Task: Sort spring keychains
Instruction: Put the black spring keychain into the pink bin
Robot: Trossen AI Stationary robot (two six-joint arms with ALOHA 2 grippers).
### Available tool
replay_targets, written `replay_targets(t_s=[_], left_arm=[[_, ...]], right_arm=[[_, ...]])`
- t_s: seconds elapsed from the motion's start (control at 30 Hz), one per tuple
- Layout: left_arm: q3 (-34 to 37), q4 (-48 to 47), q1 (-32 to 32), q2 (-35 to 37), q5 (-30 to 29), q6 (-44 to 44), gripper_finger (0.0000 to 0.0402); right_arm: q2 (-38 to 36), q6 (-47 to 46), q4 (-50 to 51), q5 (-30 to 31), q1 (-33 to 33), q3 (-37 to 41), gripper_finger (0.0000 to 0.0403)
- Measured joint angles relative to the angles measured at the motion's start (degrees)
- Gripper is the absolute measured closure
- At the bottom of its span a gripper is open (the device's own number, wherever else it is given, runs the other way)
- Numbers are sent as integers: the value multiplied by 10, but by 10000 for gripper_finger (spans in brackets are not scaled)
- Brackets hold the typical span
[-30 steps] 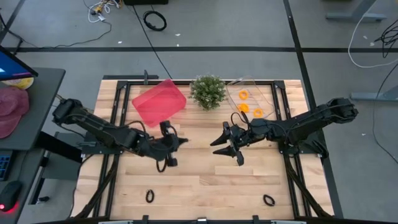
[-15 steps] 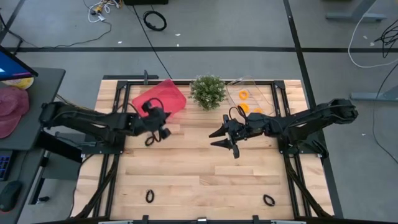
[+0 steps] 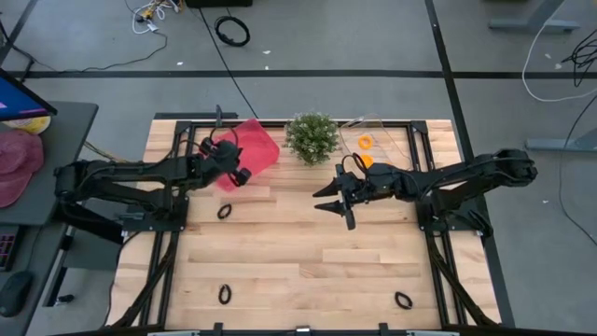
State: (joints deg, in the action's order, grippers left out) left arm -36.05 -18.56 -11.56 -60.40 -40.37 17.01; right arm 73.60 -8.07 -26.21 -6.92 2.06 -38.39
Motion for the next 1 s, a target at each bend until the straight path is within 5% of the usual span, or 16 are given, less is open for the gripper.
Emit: replay_targets(t_s=[0.3, 0.77, 1.0], left_arm=[[0, -5, -22, 0, 1, 0, 377], [0, -20, -22, 0, -6, -3, 268], [0, -16, -21, -1, -3, -1, 247]], right_arm=[[0, 5, 5, 0, -11, 0, 240], [0, -3, 7, 0, -12, 0, 240], [0, -4, 12, 0, -12, 0, 240]])
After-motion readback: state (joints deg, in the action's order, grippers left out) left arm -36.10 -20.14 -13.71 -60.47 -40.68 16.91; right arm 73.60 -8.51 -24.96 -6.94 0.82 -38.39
